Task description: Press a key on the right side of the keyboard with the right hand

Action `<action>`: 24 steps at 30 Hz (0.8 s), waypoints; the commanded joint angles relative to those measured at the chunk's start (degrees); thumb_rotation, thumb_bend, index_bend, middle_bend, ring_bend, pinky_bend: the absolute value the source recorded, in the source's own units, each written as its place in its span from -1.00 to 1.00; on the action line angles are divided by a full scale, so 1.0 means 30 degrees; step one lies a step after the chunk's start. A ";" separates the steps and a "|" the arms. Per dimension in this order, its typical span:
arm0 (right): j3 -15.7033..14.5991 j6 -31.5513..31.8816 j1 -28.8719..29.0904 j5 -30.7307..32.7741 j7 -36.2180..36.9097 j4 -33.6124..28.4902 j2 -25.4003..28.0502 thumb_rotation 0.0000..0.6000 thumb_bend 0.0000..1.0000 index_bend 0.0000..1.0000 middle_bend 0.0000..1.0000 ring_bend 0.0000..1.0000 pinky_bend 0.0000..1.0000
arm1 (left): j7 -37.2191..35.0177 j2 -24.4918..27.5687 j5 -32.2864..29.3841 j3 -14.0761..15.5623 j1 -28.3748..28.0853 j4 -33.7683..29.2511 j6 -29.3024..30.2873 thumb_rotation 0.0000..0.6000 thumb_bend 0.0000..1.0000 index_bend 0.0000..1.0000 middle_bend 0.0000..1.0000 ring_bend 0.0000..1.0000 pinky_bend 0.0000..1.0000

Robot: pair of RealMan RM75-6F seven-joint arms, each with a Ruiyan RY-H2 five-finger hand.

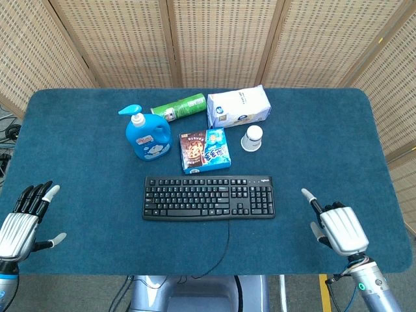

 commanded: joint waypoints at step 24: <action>0.1013 -0.5133 0.5796 1.1869 -0.8963 -0.0722 -0.4767 1.00 0.24 -0.79 0.43 0.34 0.03 | 0.0139 -0.0127 -0.0157 -0.0012 -0.0075 0.0149 -0.0221 1.00 -1.00 -1.00 -1.00 -1.00 -1.00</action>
